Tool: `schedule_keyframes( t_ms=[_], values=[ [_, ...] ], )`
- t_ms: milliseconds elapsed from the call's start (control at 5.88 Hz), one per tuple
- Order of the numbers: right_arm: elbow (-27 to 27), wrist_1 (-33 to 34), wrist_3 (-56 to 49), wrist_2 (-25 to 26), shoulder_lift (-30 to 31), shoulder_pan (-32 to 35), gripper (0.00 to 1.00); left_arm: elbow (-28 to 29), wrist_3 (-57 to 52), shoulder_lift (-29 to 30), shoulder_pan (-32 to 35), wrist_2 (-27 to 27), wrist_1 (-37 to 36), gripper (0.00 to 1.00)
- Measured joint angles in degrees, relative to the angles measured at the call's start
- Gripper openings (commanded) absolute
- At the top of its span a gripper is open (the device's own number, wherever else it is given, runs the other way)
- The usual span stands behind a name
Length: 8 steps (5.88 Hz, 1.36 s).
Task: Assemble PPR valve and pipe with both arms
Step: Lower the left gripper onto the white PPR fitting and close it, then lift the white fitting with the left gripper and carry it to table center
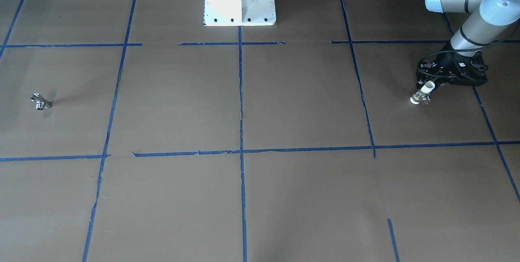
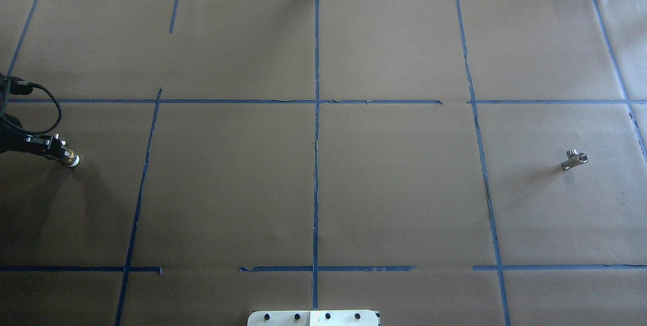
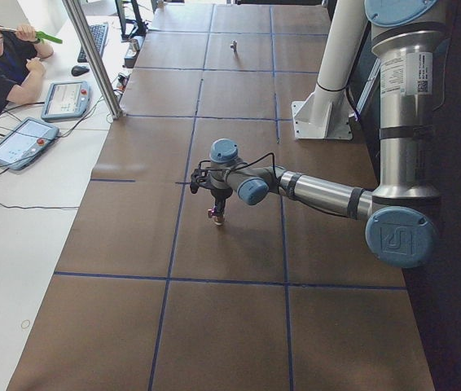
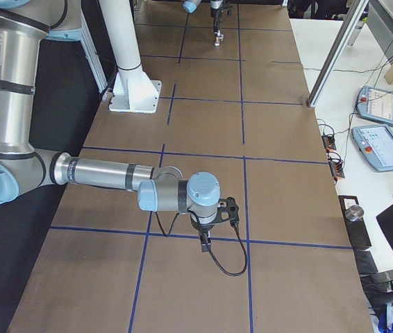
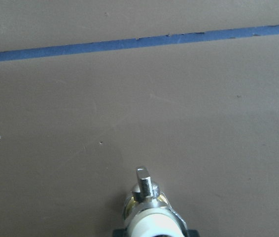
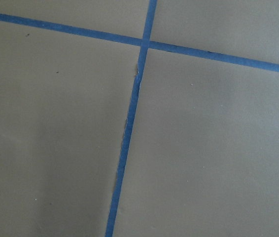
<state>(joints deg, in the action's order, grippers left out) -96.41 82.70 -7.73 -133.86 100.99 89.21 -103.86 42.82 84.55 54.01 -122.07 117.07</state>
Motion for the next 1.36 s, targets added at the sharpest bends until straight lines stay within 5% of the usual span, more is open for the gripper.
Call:
schedule_keyframes(
  t_ms=[680,1359],
  values=[
    [-0.01,0.0,0.0,-0.04,0.0,0.0,1.0,-4.57,11.67,5.59,-0.46,-1.55,-2.79,0.0],
    [-0.01,0.0,0.0,-0.09,0.0,0.0,1.0,-1.05,39.08,35.24,-17.0,11.21,-24.27,0.0]
  ],
)
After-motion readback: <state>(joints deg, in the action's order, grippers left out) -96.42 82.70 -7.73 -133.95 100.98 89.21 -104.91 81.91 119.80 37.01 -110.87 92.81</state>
